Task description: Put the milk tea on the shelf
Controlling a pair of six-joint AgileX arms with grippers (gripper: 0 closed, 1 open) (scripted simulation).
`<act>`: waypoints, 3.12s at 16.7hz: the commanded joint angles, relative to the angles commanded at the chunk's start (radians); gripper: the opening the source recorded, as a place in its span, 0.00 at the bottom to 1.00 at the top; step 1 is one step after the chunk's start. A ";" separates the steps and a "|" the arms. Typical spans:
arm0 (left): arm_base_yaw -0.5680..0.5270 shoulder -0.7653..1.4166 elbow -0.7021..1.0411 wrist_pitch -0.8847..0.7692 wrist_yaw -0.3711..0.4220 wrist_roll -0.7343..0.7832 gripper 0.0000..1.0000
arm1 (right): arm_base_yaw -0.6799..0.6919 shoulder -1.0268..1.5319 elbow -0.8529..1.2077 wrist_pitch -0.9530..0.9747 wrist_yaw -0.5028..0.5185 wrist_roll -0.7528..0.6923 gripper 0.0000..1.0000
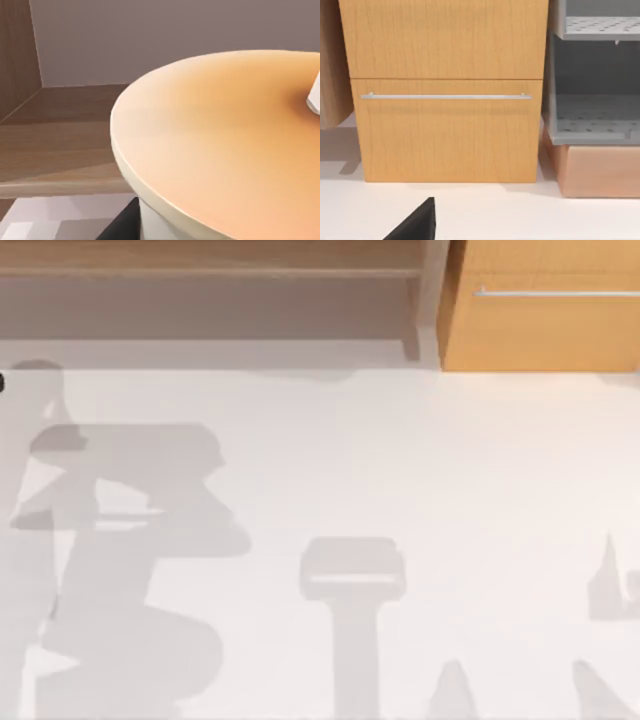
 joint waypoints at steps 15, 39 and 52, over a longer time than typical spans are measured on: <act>-0.462 -0.044 0.607 -0.759 -0.402 -0.041 0.00 | 0.000 0.000 0.000 0.000 0.000 0.000 1.00; -0.526 0.048 0.693 -0.749 -0.438 -0.174 0.00 | 0.000 0.000 0.000 0.000 0.000 0.000 1.00; -0.504 0.156 0.885 -0.903 -0.522 -0.058 0.15 | 0.000 0.000 0.000 0.000 0.000 0.000 1.00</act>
